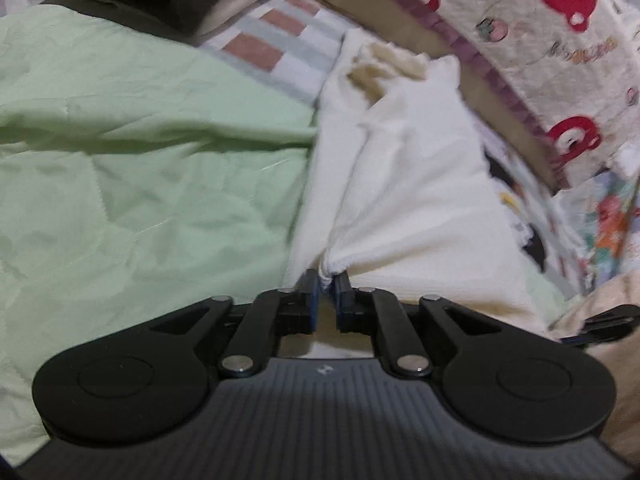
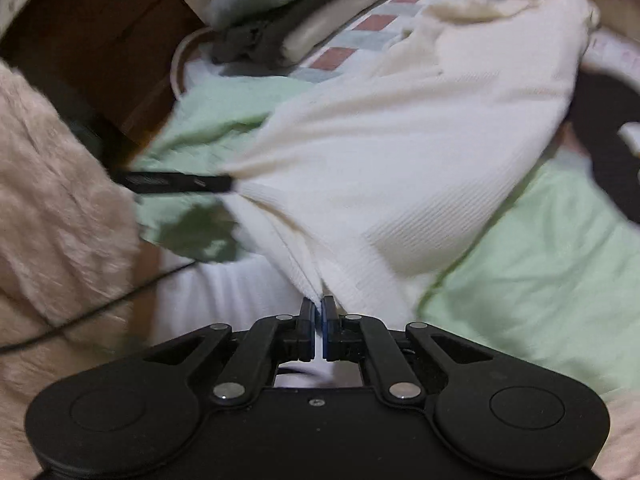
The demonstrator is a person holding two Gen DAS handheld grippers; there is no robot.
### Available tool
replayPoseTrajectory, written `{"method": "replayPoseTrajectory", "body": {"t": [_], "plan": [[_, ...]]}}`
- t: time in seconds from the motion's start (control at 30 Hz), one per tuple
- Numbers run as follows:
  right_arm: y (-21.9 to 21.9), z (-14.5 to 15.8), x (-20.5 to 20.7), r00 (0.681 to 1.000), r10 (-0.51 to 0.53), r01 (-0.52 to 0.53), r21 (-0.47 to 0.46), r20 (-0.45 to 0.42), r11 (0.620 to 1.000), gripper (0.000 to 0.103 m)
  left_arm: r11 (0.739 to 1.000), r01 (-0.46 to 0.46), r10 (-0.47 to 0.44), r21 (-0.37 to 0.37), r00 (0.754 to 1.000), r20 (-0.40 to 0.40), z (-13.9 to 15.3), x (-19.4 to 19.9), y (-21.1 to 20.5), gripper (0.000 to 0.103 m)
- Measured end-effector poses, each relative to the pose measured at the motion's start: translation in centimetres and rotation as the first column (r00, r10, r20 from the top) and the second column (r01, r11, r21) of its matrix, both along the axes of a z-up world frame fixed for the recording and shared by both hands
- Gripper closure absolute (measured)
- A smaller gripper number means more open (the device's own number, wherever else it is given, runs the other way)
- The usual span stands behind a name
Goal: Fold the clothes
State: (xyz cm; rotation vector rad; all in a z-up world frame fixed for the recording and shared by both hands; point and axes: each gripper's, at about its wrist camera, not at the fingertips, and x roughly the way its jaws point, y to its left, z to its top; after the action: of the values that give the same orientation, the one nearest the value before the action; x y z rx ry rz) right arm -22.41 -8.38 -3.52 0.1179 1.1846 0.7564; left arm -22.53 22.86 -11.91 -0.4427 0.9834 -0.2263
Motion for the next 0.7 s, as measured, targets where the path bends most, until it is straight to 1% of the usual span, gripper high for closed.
{"method": "replayPoseTrajectory", "body": {"t": [0.03, 0.07, 0.1, 0.13, 0.17, 0.2, 0.23, 0.27, 0.3, 0.33, 0.37, 0.4, 0.43, 0.47, 0.5, 0.57, 0.6, 0.67, 0.7], "plan": [[-0.1, -0.1, 0.0, 1.0, 0.013, -0.012, 0.017, -0.021, 1.0, 0.096, 1.0, 0.01, -0.01, 0.024, 1.0, 0.002, 0.1, -0.2, -0.2, 0.093], [-0.1, -0.2, -0.1, 0.999, 0.027, -0.026, 0.029, -0.043, 0.999, 0.092, 0.999, 0.018, -0.018, 0.047, 1.0, 0.002, 0.2, -0.4, -0.5, 0.093], [-0.5, -0.4, -0.1, 0.997, 0.03, -0.025, 0.064, -0.078, 0.998, 0.092, 0.998, 0.021, -0.021, 0.066, 1.0, 0.0, 0.2, -0.6, -0.6, 0.093], [-1.0, -0.6, 0.1, 0.994, 0.012, -0.001, 0.1, -0.111, 0.995, 0.092, 0.997, 0.015, -0.015, 0.075, 1.0, -0.006, 0.3, -0.8, -0.6, 0.093], [-1.5, -0.7, 0.3, 0.991, -0.016, 0.032, 0.117, -0.133, 0.993, 0.09, 0.997, 0.004, -0.003, 0.077, 1.0, -0.013, 0.3, -1.1, -0.4, 0.092], [-1.9, -0.8, 0.6, 0.987, -0.044, 0.065, 0.134, -0.155, 0.989, 0.086, 0.996, -0.01, 0.011, 0.085, 1.0, -0.015, 0.4, -1.3, -0.1, 0.092], [-2.5, -0.8, 0.9, 0.981, -0.083, 0.109, 0.148, -0.173, 0.983, 0.07, 0.993, -0.028, 0.029, 0.112, 1.0, -0.008, 0.7, -1.6, 0.0, 0.091], [-3.3, -0.7, 1.2, 0.973, -0.131, 0.162, 0.159, -0.188, 0.974, 0.057, 0.986, -0.044, 0.044, 0.158, 0.999, 0.003, 0.9, -1.8, 0.1, 0.088], [-4.1, -0.6, 1.5, 0.962, -0.177, 0.215, 0.179, -0.206, 0.96, 0.053, 0.978, -0.052, 0.05, 0.2, 0.999, 0.015, 1.1, -2.0, 0.2, 0.086], [-4.7, -0.6, 1.8, 0.952, -0.213, 0.256, 0.191, -0.221, 0.947, 0.051, 0.974, -0.054, 0.049, 0.22, 0.998, 0.028, 1.3, -2.2, 0.3, 0.083], [-5.2, -0.9, 2.1, 0.943, -0.242, 0.288, 0.189, -0.23, 0.939, 0.049, 0.977, -0.045, 0.038, 0.208, 0.999, 0.037, 1.3, -2.4, 0.4, 0.077], [-5.6, -1.1, 2.4, 0.932, -0.272, 0.319, 0.186, -0.239, 0.929, 0.047, 0.983, -0.027, 0.021, 0.179, 0.999, 0.038, 1.3, -2.4, 0.5, 0.073], [-6.0, -1.4, 2.7, 0.921, -0.301, 0.349, 0.183, -0.247, 0.919, 0.044, 0.989, -0.001, -0.005, 0.146, 0.999, 0.037, 1.1, -2.3, 0.4, 0.064], [-6.1, -1.7, 2.9, 0.914, -0.322, 0.366, 0.159, -0.246, 0.917, 0.044, 0.992, 0.024, -0.029, 0.127, 0.999, 0.037, 0.9, -2.2, 0.2, 0.061], [-5.9, -2.2, 3.1, 0.912, -0.337, 0.37, 0.116, -0.235, 0.922, 0.043, 0.989, 0.049, -0.054, 0.137, 0.998, 0.036, 0.7, -2.0, -0.3, 0.06], [-5.7, -3.5, 3.5, 0.897, -0.367, 0.396, 0.076, -0.248, 0.915, 0.041, 0.982, 0.086, -0.091, 0.168, 0.996, 0.022, 0.0, -1.4, -1.2, 0.054], [-5.9, -4.3, 3.7, 0.884, -0.387, 0.417, 0.068, -0.261, 0.906, 0.041, 0.983, 0.079, -0.083, 0.167, 0.996, 0.016, -0.2, -1.2, -1.2, 0.053], [-6.4, -5.7, 3.9, 0.854, -0.438, 0.469, 0.052, -0.28, 0.882, 0.04, 0.984, 0.065, -0.067, 0.165, 0.998, 0.004, -0.8, -0.6, -1.4, 0.046], [-6.4, -6.1, 3.9, 0.844, -0.452, 0.485, 0.053, -0.287, 0.873, 0.04, 0.987, 0.052, -0.053, 0.153, 0.999, 0.002, -1.0, -0.4, -1.4, 0.045]]}}
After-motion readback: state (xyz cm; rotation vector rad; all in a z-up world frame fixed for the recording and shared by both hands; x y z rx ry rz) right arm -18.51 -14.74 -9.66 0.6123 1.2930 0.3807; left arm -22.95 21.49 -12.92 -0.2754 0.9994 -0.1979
